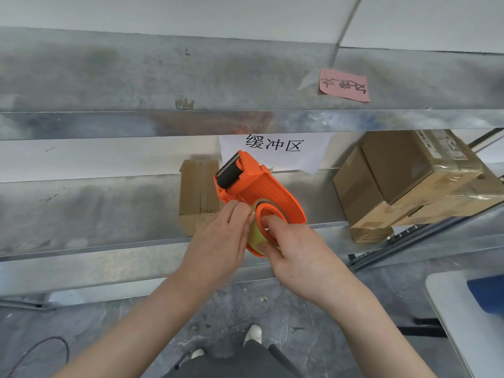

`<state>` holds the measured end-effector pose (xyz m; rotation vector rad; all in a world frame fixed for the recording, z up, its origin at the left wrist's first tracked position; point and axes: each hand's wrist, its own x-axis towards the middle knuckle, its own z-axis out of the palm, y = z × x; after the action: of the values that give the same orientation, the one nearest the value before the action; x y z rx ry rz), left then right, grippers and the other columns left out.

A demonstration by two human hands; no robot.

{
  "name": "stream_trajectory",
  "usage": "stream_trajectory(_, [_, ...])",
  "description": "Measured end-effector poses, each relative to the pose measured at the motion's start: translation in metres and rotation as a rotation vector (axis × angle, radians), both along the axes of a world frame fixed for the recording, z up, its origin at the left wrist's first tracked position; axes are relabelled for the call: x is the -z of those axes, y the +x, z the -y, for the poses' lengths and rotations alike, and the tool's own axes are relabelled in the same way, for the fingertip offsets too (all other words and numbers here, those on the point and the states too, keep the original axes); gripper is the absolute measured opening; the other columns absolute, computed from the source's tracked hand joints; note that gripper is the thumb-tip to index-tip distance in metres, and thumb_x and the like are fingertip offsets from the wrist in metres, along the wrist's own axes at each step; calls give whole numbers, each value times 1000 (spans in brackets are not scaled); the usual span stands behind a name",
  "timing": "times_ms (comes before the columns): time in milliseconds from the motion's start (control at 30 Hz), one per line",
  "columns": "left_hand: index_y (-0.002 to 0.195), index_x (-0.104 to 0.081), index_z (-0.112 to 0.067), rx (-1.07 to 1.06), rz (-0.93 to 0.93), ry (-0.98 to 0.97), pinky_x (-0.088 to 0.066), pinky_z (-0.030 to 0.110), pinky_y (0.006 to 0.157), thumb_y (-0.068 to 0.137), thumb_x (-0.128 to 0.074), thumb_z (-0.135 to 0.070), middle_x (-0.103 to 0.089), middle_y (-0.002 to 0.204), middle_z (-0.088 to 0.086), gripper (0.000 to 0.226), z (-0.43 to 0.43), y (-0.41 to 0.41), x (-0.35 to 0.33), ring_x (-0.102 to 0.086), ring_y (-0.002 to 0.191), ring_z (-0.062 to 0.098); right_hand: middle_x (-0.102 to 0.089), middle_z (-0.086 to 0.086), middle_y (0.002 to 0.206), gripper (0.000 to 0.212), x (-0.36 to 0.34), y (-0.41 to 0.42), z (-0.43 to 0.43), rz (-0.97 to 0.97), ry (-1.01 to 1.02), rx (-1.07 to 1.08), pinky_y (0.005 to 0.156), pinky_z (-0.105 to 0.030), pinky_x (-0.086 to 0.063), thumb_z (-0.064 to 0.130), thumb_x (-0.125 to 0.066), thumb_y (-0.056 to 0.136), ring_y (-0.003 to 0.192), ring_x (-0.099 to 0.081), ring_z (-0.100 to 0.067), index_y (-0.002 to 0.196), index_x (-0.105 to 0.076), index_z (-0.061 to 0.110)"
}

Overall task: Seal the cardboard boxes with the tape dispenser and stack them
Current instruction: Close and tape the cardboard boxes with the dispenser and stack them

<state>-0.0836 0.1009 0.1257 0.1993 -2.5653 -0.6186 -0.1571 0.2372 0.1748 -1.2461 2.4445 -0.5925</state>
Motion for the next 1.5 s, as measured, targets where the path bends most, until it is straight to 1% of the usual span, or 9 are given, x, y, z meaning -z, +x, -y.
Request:
stream_trajectory(300, [87,-40,-14,-28,6,176,-35,33,53,98,-23,-35,-42,77,-3,29,22,-1,20,-42,59,20,-60,-3,90,15,4,-17,-11,-39,43,-54,73,-42,-42,22,-53,95,87,-55,-31,109,-49,20])
stream_trajectory(433, [89,-41,-13,-17,62,116,-23,20,47,99,-24,-35,-41,77,-6,30,43,11,33,-37,53,6,-64,-2,107,27,20,-29,-18,3,84,-124,79,-41,-43,24,-54,96,97,-56,-28,122,-49,24])
stream_trajectory(600, [88,-41,-16,14,159,-89,-17,18,42,102,-20,-38,-48,77,-1,33,65,25,42,-26,42,3,-55,2,121,38,38,-39,-16,10,143,-217,80,-27,-34,26,-51,99,106,-51,-19,136,-41,27])
stream_trajectory(733, [88,-39,-16,-45,162,-37,-36,30,46,99,-19,-40,-48,79,1,33,80,28,47,-47,47,21,-44,10,106,38,43,-51,-14,102,123,-293,80,-19,-29,17,-56,95,92,-40,-3,130,-43,22])
stream_trajectory(867, [87,-34,-20,12,175,-90,-29,25,48,99,-19,-39,-44,77,-3,27,95,26,42,-35,47,12,-50,12,123,45,49,-57,-14,99,70,-334,86,-7,-32,39,-56,96,102,-44,1,136,-40,30])
stream_trajectory(933, [86,-34,-21,32,168,-142,-20,15,45,101,-14,-43,-39,76,-7,33,100,22,34,-29,45,6,-50,9,128,46,52,-59,-13,77,52,-336,88,-13,-36,41,-56,96,106,-47,-3,137,-40,29])
stream_trajectory(1200, [83,-42,-13,55,65,-286,-32,21,51,104,-15,-34,-47,75,1,41,118,8,12,-36,56,11,-45,23,112,43,49,-75,-1,-74,-84,-347,83,-15,-38,55,-48,93,100,-49,-1,131,-36,41])
stream_trajectory(1333, [84,-43,-11,5,49,-255,-36,27,48,98,-29,-26,-46,76,2,25,135,6,11,-39,53,14,-53,13,108,34,58,-90,0,-31,-130,-345,81,-32,-49,45,-60,89,92,-53,-7,118,-53,28])
stream_trajectory(1500, [87,-42,-13,-37,93,-269,-40,29,51,97,-29,-26,-50,78,5,21,171,8,32,-46,55,19,-52,9,131,43,91,-107,15,-71,-45,-373,92,-39,-49,38,-60,91,115,-54,-14,132,-46,32])
